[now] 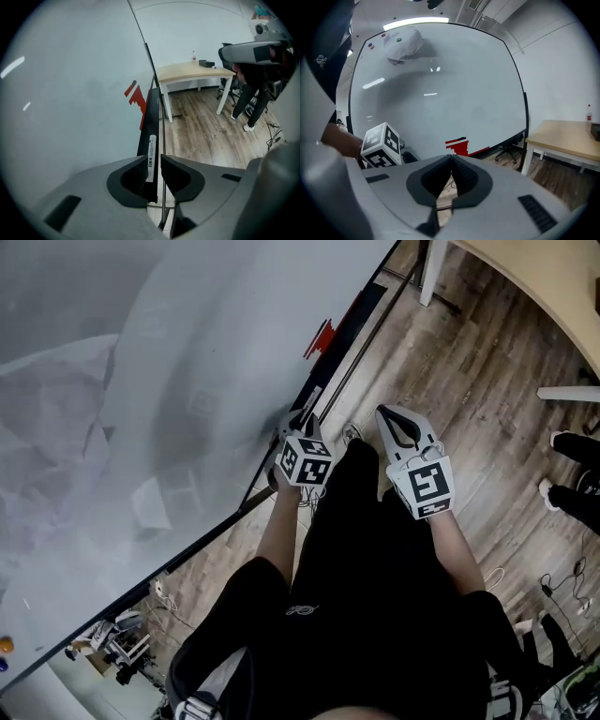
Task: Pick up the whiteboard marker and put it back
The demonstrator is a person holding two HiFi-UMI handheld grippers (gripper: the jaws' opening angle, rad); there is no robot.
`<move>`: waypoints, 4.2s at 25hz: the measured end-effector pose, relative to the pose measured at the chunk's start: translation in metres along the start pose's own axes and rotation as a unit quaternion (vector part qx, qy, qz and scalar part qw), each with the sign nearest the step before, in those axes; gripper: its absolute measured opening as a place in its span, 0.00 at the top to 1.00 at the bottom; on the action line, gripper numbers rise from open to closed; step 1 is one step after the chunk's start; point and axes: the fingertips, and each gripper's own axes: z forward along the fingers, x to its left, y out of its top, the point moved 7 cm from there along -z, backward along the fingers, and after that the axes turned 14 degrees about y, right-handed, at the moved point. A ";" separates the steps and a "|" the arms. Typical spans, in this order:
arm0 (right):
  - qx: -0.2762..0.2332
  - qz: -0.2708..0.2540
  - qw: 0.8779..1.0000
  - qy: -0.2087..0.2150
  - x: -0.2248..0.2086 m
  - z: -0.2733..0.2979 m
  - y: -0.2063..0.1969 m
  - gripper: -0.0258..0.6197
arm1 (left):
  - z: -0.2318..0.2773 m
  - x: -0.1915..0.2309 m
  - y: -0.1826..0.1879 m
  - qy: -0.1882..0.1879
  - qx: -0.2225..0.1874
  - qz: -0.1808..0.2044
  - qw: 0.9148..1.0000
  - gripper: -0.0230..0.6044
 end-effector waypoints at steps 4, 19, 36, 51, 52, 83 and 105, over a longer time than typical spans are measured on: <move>0.011 0.007 1.000 -0.011 -0.007 -0.001 -0.007 0.96 | 0.018 -0.003 -0.001 -0.004 0.019 0.012 1.000 0.79; 0.023 0.016 0.999 -0.025 -0.011 -0.009 -0.014 0.96 | 0.044 -0.011 -0.003 -0.008 0.048 0.018 0.999 0.77; 0.025 0.013 0.999 -0.021 -0.012 -0.015 -0.013 0.96 | 0.033 -0.005 -0.003 -0.032 0.049 -0.031 0.998 0.85; 0.022 -0.003 1.000 -0.006 0.003 -0.025 -0.010 0.96 | -0.006 -0.004 0.012 -0.034 -0.020 -0.104 0.994 0.85; 0.022 -0.005 1.000 -0.004 0.004 -0.025 -0.010 0.96 | -0.010 -0.003 0.014 -0.034 -0.028 -0.113 0.993 0.85; -0.059 -0.053 0.996 -0.033 0.054 -0.128 0.011 0.96 | -0.227 -0.049 0.036 -0.027 -0.329 -0.309 0.892 0.85; -0.118 -0.093 0.974 -0.172 0.103 -0.157 0.073 0.96 | -0.268 -0.012 0.052 -0.100 -0.454 -0.296 0.834 0.85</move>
